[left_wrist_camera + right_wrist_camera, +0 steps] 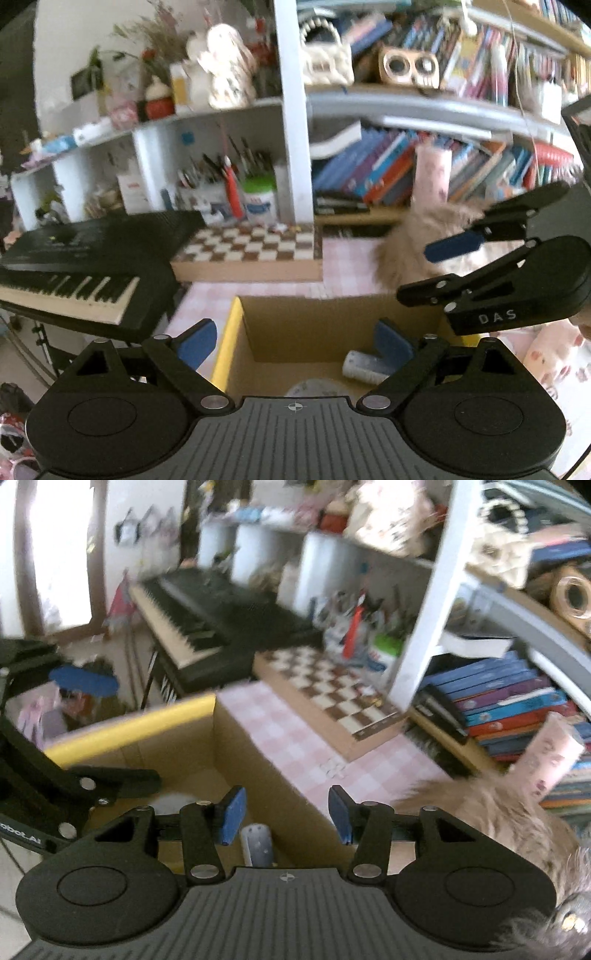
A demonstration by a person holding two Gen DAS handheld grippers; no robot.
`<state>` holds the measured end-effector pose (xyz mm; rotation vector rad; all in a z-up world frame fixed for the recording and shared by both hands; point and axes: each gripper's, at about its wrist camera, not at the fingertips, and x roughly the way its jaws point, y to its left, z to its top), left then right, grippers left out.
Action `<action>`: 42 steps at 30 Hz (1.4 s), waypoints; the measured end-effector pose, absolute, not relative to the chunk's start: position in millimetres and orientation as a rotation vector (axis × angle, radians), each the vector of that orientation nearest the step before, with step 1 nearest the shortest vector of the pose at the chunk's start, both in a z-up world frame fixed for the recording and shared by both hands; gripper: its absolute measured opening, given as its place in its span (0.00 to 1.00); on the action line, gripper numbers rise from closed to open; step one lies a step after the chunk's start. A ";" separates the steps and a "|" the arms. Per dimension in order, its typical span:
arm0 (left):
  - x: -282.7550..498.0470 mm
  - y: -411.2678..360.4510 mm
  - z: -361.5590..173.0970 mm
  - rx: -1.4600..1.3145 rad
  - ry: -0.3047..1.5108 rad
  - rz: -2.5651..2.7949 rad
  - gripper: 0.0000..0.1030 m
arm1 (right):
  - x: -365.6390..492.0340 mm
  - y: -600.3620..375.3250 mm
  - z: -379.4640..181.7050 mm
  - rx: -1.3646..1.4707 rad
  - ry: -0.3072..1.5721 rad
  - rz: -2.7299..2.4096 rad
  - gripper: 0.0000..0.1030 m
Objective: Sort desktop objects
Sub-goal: 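Lift both open tools out of the yellow box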
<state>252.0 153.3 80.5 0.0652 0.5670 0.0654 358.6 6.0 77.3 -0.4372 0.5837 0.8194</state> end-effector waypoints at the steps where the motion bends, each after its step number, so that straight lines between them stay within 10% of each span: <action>1: 246.7 153.2 83.2 0.061 0.555 0.072 0.92 | 354.7 1.9 81.6 -0.413 0.573 0.805 0.45; 42: 32.8 132.1 87.1 -0.078 0.380 0.277 0.97 | 115.4 -135.3 66.1 -0.001 0.456 0.264 0.64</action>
